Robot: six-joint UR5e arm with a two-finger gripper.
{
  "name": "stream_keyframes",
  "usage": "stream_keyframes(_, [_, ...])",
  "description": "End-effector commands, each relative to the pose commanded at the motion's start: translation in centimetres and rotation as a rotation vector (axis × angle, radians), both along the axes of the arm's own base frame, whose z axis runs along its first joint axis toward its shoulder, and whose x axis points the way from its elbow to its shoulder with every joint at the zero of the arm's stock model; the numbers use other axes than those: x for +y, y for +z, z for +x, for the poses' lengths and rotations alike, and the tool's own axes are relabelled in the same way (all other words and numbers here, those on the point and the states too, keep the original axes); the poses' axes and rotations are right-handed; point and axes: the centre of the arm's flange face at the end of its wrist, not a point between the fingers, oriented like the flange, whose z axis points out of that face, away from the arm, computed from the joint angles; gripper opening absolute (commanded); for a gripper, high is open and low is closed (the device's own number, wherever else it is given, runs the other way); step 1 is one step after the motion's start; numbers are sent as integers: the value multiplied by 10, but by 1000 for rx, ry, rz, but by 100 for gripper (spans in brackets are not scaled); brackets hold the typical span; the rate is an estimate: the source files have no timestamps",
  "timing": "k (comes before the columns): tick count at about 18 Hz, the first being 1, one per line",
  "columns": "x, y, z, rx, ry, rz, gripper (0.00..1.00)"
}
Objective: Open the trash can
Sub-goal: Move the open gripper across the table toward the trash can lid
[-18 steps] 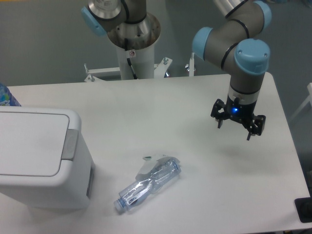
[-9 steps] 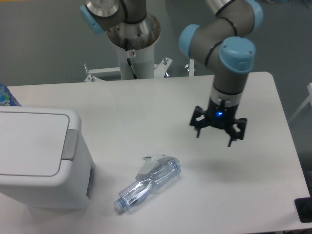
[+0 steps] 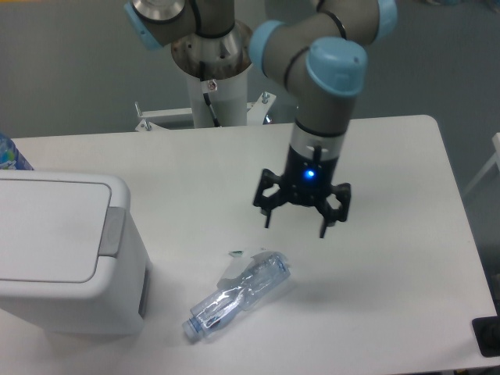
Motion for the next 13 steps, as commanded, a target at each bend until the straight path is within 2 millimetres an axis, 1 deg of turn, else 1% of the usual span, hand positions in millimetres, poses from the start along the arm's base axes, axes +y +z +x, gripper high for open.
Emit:
stream_keyframes(2, [12,8,15,-32,11,34,100])
stream_keyframes(5, [26,27,36,-70,26,85,100])
stream_keyframes(7, [36,39,57,-76,22,101,100])
stream_keyframes(10, [46,51,81,-84,14,115,100])
stream_keyframes(13, [58,61,100,-87,3,132,100])
